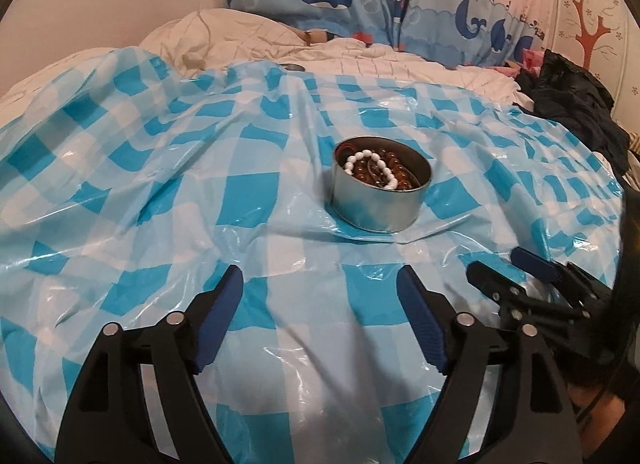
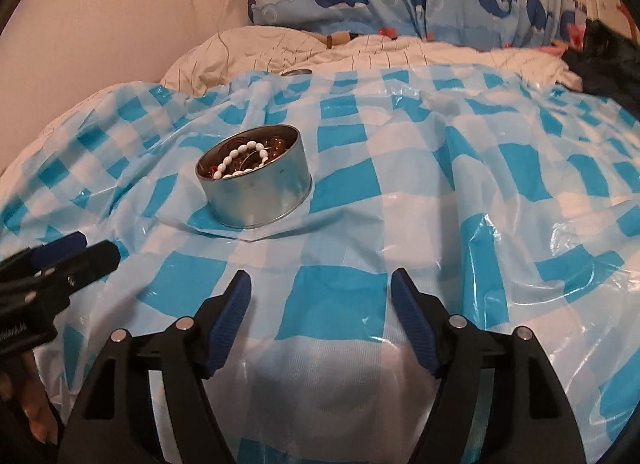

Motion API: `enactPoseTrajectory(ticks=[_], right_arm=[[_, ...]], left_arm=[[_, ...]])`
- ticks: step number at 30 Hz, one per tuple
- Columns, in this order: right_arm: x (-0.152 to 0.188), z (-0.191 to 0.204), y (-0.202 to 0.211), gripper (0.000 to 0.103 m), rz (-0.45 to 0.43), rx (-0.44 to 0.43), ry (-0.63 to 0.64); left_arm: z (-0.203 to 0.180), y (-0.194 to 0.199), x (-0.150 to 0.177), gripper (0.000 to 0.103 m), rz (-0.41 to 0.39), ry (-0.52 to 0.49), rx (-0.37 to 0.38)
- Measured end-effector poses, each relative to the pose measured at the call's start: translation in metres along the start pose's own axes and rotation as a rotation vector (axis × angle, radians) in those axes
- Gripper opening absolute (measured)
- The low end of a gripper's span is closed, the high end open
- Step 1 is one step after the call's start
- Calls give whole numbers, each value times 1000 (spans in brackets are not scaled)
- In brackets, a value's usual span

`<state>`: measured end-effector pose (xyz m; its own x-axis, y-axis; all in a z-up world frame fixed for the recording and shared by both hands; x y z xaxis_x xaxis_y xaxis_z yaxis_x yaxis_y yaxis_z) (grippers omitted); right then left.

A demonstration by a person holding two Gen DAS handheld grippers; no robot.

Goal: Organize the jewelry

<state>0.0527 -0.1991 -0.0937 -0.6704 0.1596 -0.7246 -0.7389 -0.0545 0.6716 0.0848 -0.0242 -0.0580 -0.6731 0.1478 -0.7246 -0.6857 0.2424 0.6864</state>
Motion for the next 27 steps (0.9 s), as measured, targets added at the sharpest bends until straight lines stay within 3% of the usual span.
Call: enactPoseTrajectory(ticks=[10,18,27], right_arm=[[3,-7,6,78,-36,20,-33],[6,-4,5,85,-29,1,-21],[7,-2,2,88,-23,-15,-16]], left_arm=[[2,-18,4,81,-15,9,-21],[1,-40,19,82,33,6,-23],[-2,-46,23,90,62,-15,-25]])
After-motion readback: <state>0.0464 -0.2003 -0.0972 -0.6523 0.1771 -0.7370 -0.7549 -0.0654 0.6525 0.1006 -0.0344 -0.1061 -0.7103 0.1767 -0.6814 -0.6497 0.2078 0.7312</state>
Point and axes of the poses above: each gripper's, at about its wrist camera, not at the fingertips, and y roughly against the way its jaws point, z to its left, x to its underside, the point moved 10 cm from there along -y, roughly the way its jaws point
